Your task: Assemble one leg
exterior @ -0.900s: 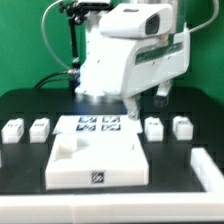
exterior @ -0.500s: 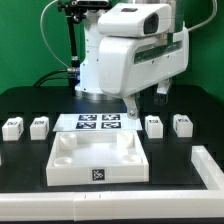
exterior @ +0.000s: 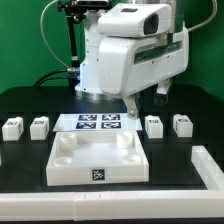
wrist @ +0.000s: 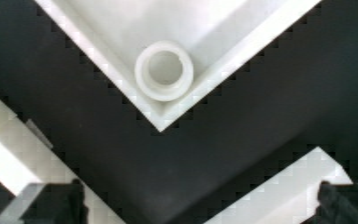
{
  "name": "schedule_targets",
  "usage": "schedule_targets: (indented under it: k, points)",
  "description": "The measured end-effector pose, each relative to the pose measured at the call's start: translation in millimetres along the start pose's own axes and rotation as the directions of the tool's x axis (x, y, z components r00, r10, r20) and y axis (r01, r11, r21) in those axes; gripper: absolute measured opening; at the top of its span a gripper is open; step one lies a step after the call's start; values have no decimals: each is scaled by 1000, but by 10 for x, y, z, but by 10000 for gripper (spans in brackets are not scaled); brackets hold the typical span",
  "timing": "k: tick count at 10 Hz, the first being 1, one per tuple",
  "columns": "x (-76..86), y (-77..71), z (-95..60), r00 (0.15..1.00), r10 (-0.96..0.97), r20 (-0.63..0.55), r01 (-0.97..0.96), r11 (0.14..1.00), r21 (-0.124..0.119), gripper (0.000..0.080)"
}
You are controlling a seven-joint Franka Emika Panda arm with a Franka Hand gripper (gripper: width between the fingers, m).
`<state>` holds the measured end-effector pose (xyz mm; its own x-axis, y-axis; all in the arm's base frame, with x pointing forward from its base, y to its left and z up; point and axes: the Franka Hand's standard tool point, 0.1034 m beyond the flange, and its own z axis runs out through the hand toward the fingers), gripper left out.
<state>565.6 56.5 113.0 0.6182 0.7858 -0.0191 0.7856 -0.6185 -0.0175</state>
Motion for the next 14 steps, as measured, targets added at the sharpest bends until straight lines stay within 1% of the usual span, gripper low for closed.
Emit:
schedule_targets:
  k: [1, 2, 3, 4, 5, 6, 7, 8, 9, 10, 11, 12, 13, 14]
  points:
    - [-10, -8, 10, 999, -43, 1, 43, 999, 1, 650]
    - [-108, -87, 67, 996, -83, -12, 83, 996, -13, 650]
    - [-401, -257, 206, 984, -179, -11, 178, 984, -17, 650]
    - [-721, -359, 384, 940, -342, -8, 342, 940, -12, 650]
    - [-965, -413, 554, 880, -475, -14, 475, 880, -22, 650]
    - [-1191, -475, 745, 816, -578, -19, 578, 816, -15, 650]
    - [-1305, -485, 886, 781, -624, -26, 624, 781, -8, 650]
    - [-1363, -495, 1025, 743, -669, -32, 669, 743, 3, 650]
    - [-1375, -508, 1069, 755, -654, -34, 655, 756, 12, 650]
    - [-1374, -503, 1060, 755, -655, -33, 656, 755, 11, 620]
    - [-1381, -507, 1070, 755, -655, -33, 655, 755, 13, 620]
    - [-1384, -509, 1074, 755, -654, -33, 655, 755, 14, 446]
    - [-1386, -510, 1075, 756, -654, -33, 655, 756, 14, 446]
    - [-1388, -513, 1078, 756, -654, -33, 655, 756, 15, 247]
